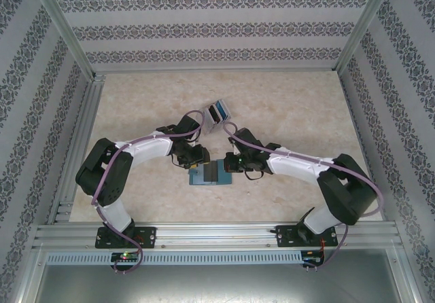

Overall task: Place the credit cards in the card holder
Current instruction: Flip over the card slot on the card holder.

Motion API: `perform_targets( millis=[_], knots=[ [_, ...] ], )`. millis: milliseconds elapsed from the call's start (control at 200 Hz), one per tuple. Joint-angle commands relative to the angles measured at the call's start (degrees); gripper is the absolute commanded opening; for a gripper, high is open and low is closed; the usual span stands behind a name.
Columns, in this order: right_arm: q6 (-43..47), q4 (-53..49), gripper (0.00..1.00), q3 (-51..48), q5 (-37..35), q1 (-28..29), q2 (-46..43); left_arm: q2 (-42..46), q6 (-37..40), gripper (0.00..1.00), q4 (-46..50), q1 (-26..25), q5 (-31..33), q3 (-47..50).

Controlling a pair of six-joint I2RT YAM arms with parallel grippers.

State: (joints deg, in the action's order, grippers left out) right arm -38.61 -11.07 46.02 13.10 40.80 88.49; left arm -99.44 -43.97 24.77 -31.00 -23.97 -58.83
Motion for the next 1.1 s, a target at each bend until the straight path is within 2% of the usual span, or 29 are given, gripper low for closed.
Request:
perform_targets(
  millis=[0,585,724,864,1094],
  knots=[
    [-0.20,1.74,0.03,0.81,2.86,1.02,4.37,-0.40,-0.82,0.46,-0.96,0.15,-0.93,0.36],
    [-1.29,5.86,0.06,5.56,5.23,3.76,17.17,1.21,-1.68,0.46,-1.57,0.15,-2.29,0.72],
    [-2.56,10.77,0.12,5.84,9.90,3.86,19.66,2.70,-1.59,0.46,-0.64,0.14,-1.96,0.44],
    [-4.57,16.38,0.14,5.18,13.47,4.27,21.52,4.01,-1.11,0.46,0.73,0.62,-1.61,0.38],
    [-3.81,15.20,0.15,6.22,11.73,5.51,23.15,7.46,0.43,0.46,3.60,3.67,0.35,1.06]
  ],
)
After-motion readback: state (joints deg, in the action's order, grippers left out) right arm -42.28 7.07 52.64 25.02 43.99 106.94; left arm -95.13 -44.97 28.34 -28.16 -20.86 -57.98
